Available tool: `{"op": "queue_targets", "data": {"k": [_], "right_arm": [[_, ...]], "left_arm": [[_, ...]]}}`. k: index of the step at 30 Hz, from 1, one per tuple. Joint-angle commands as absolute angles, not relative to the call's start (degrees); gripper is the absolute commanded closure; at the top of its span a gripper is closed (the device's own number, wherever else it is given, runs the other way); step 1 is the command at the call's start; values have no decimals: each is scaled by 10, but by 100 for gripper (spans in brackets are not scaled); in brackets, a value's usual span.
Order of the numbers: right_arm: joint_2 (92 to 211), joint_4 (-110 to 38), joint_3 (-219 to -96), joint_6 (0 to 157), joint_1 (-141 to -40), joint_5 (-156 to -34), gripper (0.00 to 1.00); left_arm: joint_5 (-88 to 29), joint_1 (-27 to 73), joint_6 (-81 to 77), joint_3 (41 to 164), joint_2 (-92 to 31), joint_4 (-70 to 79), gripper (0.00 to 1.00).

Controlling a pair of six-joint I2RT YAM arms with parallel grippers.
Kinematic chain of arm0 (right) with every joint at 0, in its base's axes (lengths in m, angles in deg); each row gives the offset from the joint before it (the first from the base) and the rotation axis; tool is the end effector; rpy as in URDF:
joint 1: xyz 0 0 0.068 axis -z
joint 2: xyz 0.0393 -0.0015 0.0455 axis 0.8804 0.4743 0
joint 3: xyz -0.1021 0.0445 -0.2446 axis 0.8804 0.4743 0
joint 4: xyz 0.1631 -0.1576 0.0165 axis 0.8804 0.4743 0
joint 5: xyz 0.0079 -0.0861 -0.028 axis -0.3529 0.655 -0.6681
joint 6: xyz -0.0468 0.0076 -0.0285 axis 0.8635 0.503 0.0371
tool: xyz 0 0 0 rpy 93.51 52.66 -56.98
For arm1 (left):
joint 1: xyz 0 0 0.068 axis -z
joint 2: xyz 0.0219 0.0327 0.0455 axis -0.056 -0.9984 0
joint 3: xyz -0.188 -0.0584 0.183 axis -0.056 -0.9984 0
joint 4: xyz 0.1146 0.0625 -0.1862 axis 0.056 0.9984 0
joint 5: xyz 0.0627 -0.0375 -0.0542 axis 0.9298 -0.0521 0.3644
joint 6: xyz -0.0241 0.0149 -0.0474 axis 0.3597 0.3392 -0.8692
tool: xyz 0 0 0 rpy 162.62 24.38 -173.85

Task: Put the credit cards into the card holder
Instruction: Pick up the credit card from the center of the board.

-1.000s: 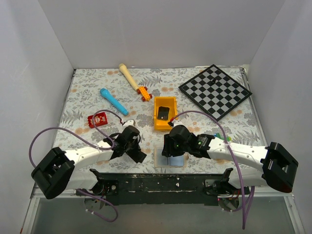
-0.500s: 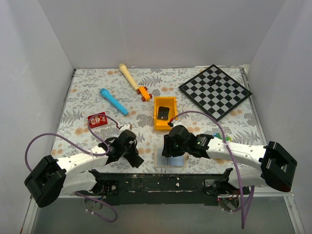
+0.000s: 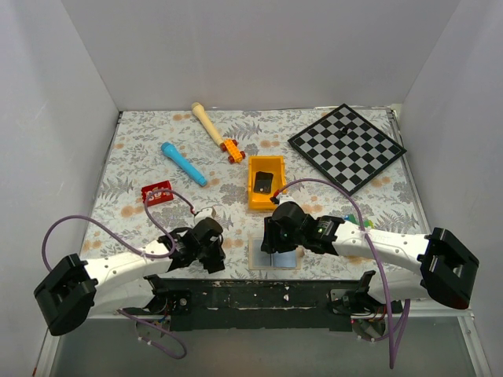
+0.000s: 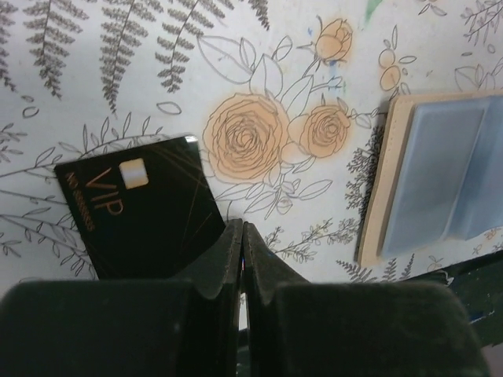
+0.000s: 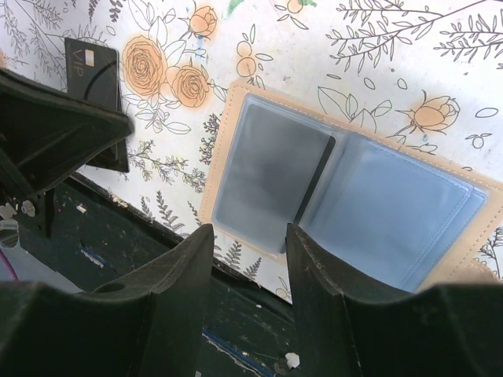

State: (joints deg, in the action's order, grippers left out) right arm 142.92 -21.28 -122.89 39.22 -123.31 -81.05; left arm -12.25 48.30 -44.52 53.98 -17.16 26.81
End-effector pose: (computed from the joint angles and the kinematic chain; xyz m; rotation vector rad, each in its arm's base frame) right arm 0.1114 0.1981 0.2216 -0.2876 2.5038 0.7261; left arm 0.1016 -0.1187 0.1653 -0.1067 2.6500 -0.4679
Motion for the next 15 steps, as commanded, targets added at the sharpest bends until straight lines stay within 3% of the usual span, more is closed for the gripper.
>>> {"op": "queue_targets", "data": {"k": [1, 6, 9, 15], "right_arm": [[1425, -217, -1231, 396, -1236, -798, 49], [1428, -215, -1239, 430, -1236, -800, 43], [1435, -208, -1252, 462, -1236, -802, 35], [1467, -177, -1315, 524, -1254, -791, 31]], "left_arm": [[-110, 494, -468, 533, -119, 327, 100], [-55, 482, -463, 581, -38, 395, 100], [-69, 437, -443, 603, -10, 405, 96], [-114, 338, -411, 598, -1, 391, 94]]}}
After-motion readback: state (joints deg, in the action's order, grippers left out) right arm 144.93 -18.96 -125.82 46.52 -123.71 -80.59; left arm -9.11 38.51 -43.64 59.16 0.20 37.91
